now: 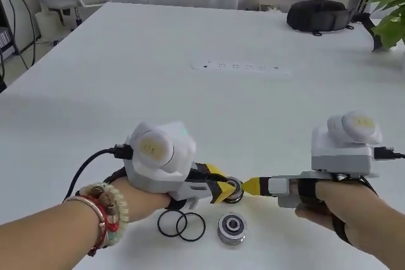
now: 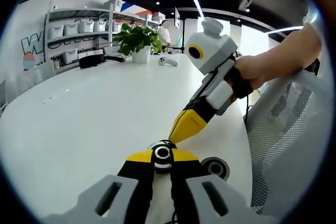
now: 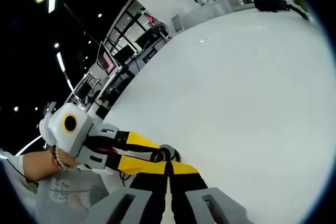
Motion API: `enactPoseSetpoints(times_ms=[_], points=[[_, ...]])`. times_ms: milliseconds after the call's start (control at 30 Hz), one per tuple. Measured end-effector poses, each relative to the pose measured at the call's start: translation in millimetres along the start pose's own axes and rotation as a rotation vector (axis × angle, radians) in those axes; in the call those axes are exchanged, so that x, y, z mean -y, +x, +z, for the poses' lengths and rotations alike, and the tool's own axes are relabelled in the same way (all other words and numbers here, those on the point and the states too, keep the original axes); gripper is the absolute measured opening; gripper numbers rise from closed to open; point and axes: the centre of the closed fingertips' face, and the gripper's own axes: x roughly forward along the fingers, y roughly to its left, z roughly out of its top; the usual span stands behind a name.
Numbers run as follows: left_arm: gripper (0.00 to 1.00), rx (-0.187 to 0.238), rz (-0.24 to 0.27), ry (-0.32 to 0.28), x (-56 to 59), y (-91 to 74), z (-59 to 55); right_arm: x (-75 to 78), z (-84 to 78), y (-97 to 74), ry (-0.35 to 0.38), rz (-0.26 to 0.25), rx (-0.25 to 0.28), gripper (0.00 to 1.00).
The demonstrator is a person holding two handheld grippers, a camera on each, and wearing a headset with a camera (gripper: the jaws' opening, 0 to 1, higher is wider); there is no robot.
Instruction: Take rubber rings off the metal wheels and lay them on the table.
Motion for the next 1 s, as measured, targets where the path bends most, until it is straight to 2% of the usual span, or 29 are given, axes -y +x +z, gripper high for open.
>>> enactPoseSetpoints(times_ms=[467, 1000], points=[[0.06, 0.007, 0.008, -0.002, 0.5, 0.0, 0.2, -5.8, 2.7, 1.2, -0.022, 0.029, -0.009, 0.00], [0.07, 0.014, 0.015, -0.012, -1.7, -0.8, 0.8, -11.2, 9.2, 1.2, 0.011, 0.064, 0.015, 0.00]])
